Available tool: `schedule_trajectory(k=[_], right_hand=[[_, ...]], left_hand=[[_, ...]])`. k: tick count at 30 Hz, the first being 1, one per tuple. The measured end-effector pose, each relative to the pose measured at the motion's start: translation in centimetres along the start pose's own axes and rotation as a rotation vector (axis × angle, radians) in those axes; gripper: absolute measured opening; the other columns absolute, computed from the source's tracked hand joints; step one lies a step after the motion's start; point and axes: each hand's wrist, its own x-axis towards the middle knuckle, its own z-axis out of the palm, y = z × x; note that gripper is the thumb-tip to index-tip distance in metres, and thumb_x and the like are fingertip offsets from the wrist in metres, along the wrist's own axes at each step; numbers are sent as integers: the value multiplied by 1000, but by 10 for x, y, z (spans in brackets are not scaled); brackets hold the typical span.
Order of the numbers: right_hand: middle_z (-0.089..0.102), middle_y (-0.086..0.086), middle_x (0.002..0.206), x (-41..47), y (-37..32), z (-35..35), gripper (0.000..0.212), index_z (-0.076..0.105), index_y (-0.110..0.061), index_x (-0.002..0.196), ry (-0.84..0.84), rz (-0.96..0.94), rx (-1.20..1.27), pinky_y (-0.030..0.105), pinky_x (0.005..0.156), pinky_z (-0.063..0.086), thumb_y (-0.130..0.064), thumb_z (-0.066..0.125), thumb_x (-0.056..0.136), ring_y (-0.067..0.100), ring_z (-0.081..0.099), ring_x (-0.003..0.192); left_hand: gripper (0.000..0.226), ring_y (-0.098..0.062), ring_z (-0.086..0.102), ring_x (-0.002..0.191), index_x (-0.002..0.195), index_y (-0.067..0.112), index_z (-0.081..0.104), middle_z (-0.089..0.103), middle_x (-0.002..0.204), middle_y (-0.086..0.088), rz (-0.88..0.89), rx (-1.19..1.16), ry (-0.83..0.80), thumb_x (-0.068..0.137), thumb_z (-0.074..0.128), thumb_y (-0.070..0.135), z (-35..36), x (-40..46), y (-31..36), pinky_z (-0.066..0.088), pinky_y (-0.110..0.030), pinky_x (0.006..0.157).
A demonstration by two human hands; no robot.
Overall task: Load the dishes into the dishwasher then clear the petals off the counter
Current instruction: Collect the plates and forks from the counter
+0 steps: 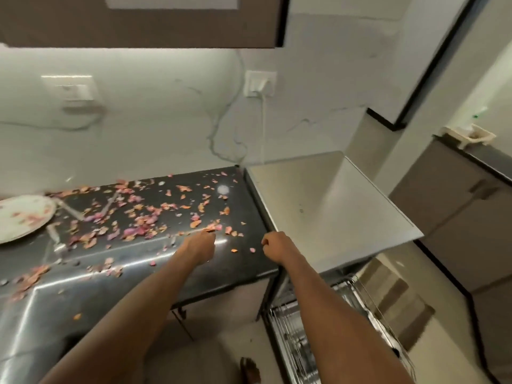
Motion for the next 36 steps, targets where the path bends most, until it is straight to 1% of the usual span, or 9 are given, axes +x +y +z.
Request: schedule_trajectory(k=[3, 5, 8, 15, 19, 23, 26, 31, 36], right_hand=[[73, 14, 115, 28, -39, 5, 29, 78, -13, 108, -84, -131, -94, 39, 93, 56, -11, 56, 89, 35, 68, 109], [73, 16, 111, 44, -68, 10, 29, 77, -11, 108, -129, -213, -156, 39, 87, 58, -9, 54, 90, 38, 69, 103], [74, 13, 109, 64, -106, 17, 30, 77, -13, 107, -174, -325, -206, 36, 84, 56, -9, 54, 88, 34, 70, 101], [77, 9, 106, 96, -174, 50, 29, 78, -13, 101, -295, -583, -352, 46, 90, 59, -10, 53, 87, 28, 70, 101], [76, 10, 108, 94, -209, 73, 28, 77, -12, 107, -359, -712, -394, 42, 88, 59, -11, 55, 91, 27, 70, 95], [74, 6, 110, 88, -242, 98, 26, 77, -18, 111, -428, -813, -405, 43, 92, 58, -14, 59, 93, 24, 68, 99], [75, 7, 110, 89, -267, 115, 25, 77, -16, 109, -468, -892, -426, 42, 91, 58, -13, 59, 92, 22, 69, 97], [74, 5, 108, 104, -308, 147, 27, 76, -18, 110, -517, -926, -428, 40, 87, 59, -11, 57, 92, 20, 69, 91], [75, 5, 106, 115, -343, 179, 24, 77, -17, 106, -554, -885, -334, 40, 88, 58, -13, 59, 90, 21, 69, 96]], left_hand=[[22, -28, 65, 107, 114, 11, 64, 68, 119, -12, -119, -31, 15, 100, 50, 20, 3, -11, -37, 53, -39, 89], [21, -26, 65, 102, 113, 12, 65, 68, 115, -10, -206, -73, 28, 99, 52, 21, 6, -18, -58, 55, -38, 87], [18, -23, 66, 98, 111, 15, 65, 69, 111, -8, -310, -134, 47, 99, 54, 19, 6, -25, -82, 56, -36, 86], [20, -27, 65, 109, 114, 11, 63, 67, 119, -11, -547, -233, 68, 99, 53, 18, 9, -55, -116, 51, -36, 89], [26, -29, 63, 116, 118, 11, 64, 65, 124, -12, -671, -275, 52, 96, 51, 18, 30, -90, -133, 53, -41, 97], [31, -33, 65, 114, 122, 10, 65, 66, 123, -14, -783, -316, -27, 97, 49, 19, 45, -118, -147, 54, -43, 94], [32, -34, 64, 116, 121, 9, 65, 65, 125, -14, -868, -355, -48, 96, 47, 18, 54, -128, -164, 54, -44, 95], [33, -34, 65, 115, 122, 8, 65, 65, 125, -15, -925, -398, -29, 96, 47, 17, 63, -125, -200, 54, -44, 96], [32, -35, 63, 116, 123, 9, 64, 64, 126, -16, -917, -437, -28, 96, 48, 15, 73, -105, -244, 52, -45, 98]])
